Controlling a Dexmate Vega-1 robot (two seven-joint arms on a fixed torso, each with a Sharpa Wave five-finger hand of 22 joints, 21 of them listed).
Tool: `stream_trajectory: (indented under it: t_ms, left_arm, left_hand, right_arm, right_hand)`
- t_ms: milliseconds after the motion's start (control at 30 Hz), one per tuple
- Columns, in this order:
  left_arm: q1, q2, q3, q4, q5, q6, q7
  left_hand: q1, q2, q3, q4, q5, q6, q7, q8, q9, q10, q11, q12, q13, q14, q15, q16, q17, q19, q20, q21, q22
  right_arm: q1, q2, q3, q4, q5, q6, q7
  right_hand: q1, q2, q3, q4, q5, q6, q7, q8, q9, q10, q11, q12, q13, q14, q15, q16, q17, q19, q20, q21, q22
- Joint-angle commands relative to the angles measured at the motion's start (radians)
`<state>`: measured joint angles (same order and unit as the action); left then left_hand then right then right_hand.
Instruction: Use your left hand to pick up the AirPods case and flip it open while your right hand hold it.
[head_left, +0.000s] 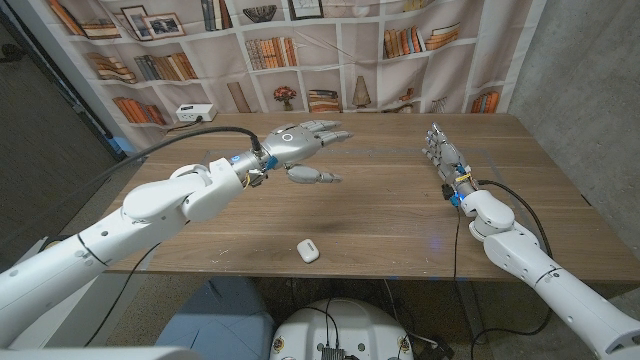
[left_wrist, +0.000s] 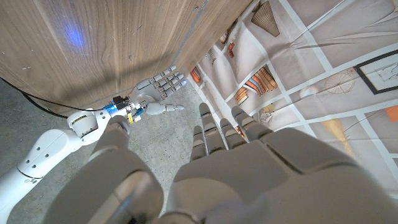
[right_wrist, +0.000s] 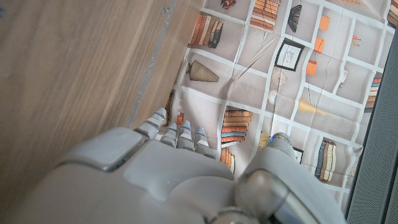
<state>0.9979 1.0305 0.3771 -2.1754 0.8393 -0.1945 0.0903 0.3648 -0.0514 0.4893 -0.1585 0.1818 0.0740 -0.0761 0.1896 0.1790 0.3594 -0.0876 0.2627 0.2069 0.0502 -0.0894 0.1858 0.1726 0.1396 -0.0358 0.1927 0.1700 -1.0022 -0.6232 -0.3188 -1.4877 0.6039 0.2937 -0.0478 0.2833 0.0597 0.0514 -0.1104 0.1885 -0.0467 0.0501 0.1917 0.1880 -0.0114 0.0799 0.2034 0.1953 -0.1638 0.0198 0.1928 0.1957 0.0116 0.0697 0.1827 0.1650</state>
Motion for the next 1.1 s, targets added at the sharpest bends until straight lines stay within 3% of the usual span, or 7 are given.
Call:
stream_trajectory:
  t_ms: [33,133,333,567,700,1100]
  left_arm:
    - [0.040,0.040,-0.050,-0.030,0.026,-0.007,-0.011]
    - [0.046,0.049,-0.061,-0.038,0.019,-0.012,-0.022]
    - [0.057,0.067,-0.077,-0.052,0.018,-0.025,-0.042]
    - [0.058,0.087,-0.092,-0.073,0.027,-0.049,-0.070]
    - [0.053,0.091,-0.095,-0.078,0.021,-0.064,-0.093]
    - [0.069,0.104,-0.133,-0.091,0.040,-0.079,-0.102]
  left_hand:
    - [0.013,-0.002,-0.001,0.003,0.007,0.009,0.005,0.008,0.003,0.005,0.001,0.004,0.005,0.007,-0.008,0.003,0.002,0.009,0.003,-0.001,0.001]
    - [0.014,-0.002,-0.002,0.002,0.007,0.011,0.004,0.009,0.003,0.009,0.002,0.005,0.005,0.009,-0.007,0.004,0.002,0.009,0.005,-0.001,0.001]
    - [0.009,-0.007,-0.010,0.006,0.006,0.029,0.007,0.013,0.003,0.041,0.002,0.014,0.006,0.015,-0.007,0.005,0.003,0.010,0.005,-0.001,0.002]
    - [0.007,-0.009,-0.014,0.007,0.005,0.030,0.007,0.012,0.003,0.024,0.007,0.006,0.006,0.016,-0.005,0.005,0.003,0.009,0.006,-0.002,0.002]
    - [0.007,-0.009,-0.015,0.008,0.005,0.033,0.009,0.012,0.003,0.023,0.004,0.004,0.006,0.018,-0.007,0.005,0.003,0.008,0.006,-0.002,0.002]
    - [0.025,0.013,-0.005,0.007,0.010,0.019,-0.005,0.004,0.002,0.023,0.000,0.000,0.006,0.018,-0.010,0.003,0.003,-0.005,0.015,-0.006,0.002]
  right_arm:
    - [-0.010,0.008,0.012,0.006,0.020,0.029,0.013]
    - [-0.009,0.015,0.013,0.014,0.032,0.046,0.030]
    - [-0.015,-0.032,0.002,-0.030,-0.023,0.005,0.008]
    - [-0.019,-0.022,0.002,-0.031,-0.015,0.013,0.009]
    - [-0.015,0.004,0.002,-0.009,0.022,0.048,0.050]
    - [-0.006,-0.004,-0.011,-0.020,0.007,0.024,0.048]
  right_hand:
    - [0.014,0.001,0.000,-0.008,-0.002,0.008,0.004,0.007,0.002,0.007,0.005,0.004,0.002,-0.009,-0.005,0.004,-0.001,-0.007,0.003,0.005,0.005]
    - [0.015,0.001,0.000,-0.008,-0.002,0.008,0.005,0.007,0.002,0.007,0.004,0.004,0.002,-0.011,-0.006,0.003,-0.001,-0.007,0.002,0.005,0.005]
    - [0.018,0.002,0.002,-0.010,-0.002,0.005,0.005,0.005,0.002,0.004,0.002,0.002,0.002,-0.017,0.001,0.001,-0.001,-0.011,0.000,0.003,0.005]
    - [0.020,0.002,0.003,-0.012,-0.003,0.007,0.006,0.006,0.002,0.004,0.003,0.002,0.002,-0.016,-0.003,0.002,-0.001,-0.014,-0.003,0.003,0.005]
    - [0.021,0.002,0.003,-0.012,-0.003,0.008,0.006,0.006,0.002,0.005,0.003,0.002,0.002,-0.016,-0.003,0.002,-0.001,-0.014,-0.004,0.003,0.006]
    - [0.022,0.003,0.005,-0.014,-0.004,0.003,0.004,0.004,0.002,0.002,0.001,0.001,0.002,-0.027,-0.004,0.000,0.000,-0.027,0.011,0.000,0.006]
